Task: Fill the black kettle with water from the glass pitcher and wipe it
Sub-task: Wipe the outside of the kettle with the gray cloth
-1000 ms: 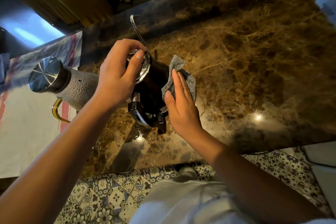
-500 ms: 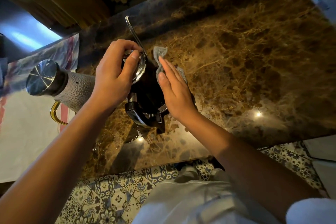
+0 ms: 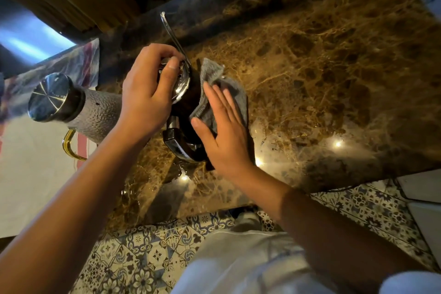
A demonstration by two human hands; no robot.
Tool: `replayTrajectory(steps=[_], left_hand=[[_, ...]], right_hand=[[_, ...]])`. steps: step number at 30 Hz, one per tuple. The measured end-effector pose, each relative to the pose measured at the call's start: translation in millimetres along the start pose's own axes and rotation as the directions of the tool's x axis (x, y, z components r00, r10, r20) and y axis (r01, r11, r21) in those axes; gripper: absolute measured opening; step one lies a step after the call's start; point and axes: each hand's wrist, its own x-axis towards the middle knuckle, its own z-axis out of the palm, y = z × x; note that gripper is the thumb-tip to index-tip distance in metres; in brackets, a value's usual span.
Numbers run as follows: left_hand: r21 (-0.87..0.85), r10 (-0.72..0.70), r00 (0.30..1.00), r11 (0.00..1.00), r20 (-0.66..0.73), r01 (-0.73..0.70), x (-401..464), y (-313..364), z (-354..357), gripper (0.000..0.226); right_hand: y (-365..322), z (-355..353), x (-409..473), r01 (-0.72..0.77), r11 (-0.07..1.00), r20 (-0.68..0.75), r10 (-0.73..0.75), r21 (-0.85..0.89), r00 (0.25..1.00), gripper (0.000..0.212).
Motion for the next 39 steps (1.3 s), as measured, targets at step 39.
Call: replayTrajectory(steps=[39], left_hand=[[-0.015, 0.027, 1.000, 1.000, -0.003, -0.027, 3.6, -3.8, -0.3, 0.024]], right_hand=[[21.0, -41.1, 3.3, -0.055, 0.998, 0.083, 0.057, -0.028, 0.995, 0.066]])
